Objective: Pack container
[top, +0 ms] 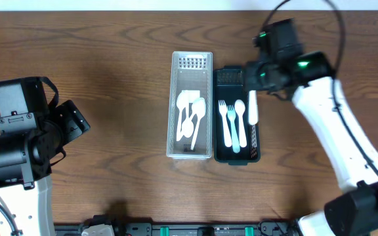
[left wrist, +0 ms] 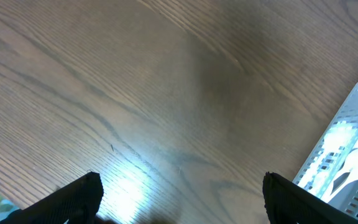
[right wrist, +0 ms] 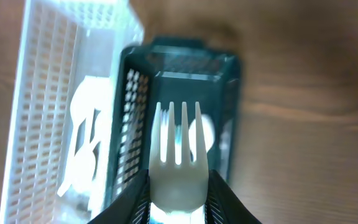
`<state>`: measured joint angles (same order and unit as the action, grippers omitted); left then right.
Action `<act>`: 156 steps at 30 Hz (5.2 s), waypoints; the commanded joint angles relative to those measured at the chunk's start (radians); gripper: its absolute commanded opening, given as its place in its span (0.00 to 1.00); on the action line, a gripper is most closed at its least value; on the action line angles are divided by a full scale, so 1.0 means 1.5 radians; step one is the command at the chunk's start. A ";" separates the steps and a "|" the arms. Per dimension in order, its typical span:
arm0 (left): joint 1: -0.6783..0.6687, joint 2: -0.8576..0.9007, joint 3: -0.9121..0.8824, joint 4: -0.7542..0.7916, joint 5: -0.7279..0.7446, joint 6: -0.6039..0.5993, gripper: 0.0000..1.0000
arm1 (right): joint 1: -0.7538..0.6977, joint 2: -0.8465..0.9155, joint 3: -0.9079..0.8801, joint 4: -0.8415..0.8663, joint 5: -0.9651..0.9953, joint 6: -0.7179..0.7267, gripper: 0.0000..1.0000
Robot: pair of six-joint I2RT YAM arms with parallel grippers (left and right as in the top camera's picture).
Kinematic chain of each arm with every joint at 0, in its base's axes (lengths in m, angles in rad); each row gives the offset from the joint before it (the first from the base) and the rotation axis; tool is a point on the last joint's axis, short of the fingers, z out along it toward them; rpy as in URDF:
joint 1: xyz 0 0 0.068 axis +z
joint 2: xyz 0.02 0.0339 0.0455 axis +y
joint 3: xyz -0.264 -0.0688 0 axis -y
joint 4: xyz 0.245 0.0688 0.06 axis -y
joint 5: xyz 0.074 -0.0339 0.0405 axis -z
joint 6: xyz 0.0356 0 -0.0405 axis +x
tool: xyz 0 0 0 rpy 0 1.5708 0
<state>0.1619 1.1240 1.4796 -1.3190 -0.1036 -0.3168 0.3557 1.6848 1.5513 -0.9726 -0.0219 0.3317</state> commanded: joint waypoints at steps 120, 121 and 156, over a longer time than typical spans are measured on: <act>-0.178 -0.620 -0.523 0.222 -0.049 0.129 0.98 | -0.211 -1.090 -0.970 0.550 0.042 -0.288 0.99; -0.178 -0.620 -0.523 0.222 -0.049 0.129 0.98 | -0.212 -1.092 -0.988 0.583 0.042 -0.293 0.99; -0.178 -0.620 -0.523 0.222 -0.049 0.129 0.98 | -0.213 -1.115 -1.030 0.601 0.044 -0.312 0.99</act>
<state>-0.1013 0.1997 0.6949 -0.9871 -0.1646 -0.1329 0.0490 0.0212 0.0086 -0.0669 0.0483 -0.1215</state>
